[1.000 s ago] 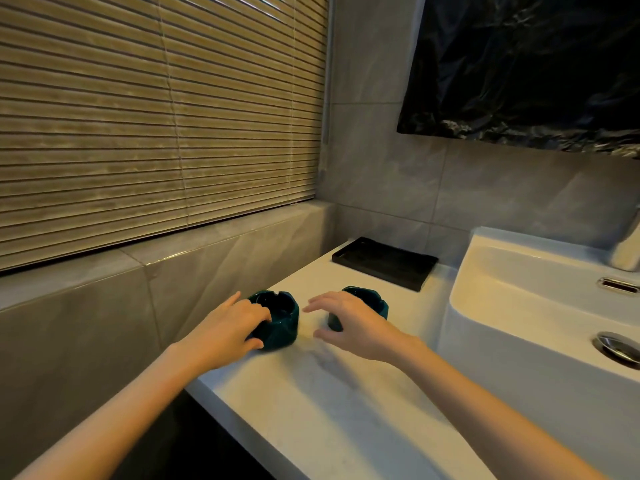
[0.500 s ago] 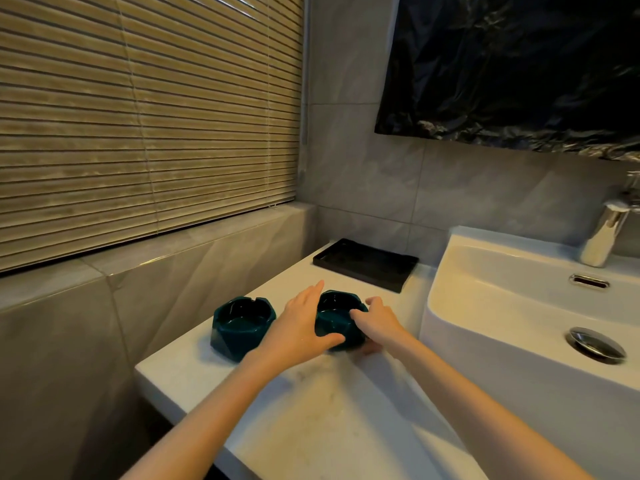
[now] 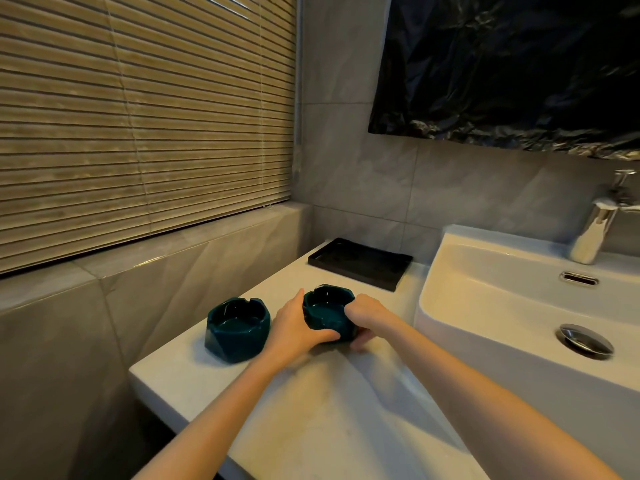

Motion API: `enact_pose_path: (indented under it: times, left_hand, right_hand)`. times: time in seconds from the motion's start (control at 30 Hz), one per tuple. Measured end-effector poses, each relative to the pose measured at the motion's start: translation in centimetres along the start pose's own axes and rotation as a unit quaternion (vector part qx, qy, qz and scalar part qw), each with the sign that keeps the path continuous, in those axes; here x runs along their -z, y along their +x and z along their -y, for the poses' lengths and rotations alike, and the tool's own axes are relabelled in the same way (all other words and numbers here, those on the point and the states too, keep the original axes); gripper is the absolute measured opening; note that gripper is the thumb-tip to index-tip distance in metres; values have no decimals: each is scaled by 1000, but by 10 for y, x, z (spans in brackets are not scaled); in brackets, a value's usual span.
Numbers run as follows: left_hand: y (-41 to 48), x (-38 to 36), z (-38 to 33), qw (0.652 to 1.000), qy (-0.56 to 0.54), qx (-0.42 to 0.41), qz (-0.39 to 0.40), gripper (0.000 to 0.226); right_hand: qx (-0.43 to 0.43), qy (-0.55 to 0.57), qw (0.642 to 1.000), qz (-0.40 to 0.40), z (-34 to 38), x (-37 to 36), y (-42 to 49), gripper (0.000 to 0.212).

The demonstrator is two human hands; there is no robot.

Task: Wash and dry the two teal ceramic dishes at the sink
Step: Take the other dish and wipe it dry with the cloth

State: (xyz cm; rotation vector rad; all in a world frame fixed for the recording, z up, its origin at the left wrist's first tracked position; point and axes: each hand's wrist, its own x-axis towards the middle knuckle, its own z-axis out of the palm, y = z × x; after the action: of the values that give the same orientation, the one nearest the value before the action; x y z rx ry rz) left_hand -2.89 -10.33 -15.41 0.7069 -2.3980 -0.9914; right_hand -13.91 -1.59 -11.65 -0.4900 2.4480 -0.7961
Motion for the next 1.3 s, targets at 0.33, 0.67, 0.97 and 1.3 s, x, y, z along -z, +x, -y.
enact_pose_path:
  times: [0.33, 0.67, 0.97, 1.3]
  left_hand:
    - [13, 38, -74, 983, -118, -131, -57, 113]
    - [15, -12, -201, 923, -320, -132, 167, 79]
    - [7, -107, -286, 835, -412, -118, 345, 73]
    - [-8, -188, -312, 840, -257, -415, 239, 86]
  right_hand:
    - [127, 249, 959, -46, 23, 75, -46, 19]
    - [108, 456, 879, -89, -54, 188, -110, 19]
    - [159, 354, 884, -260, -167, 261, -122, 38]
    - [296, 179, 828, -441, -264, 277, -110, 41]
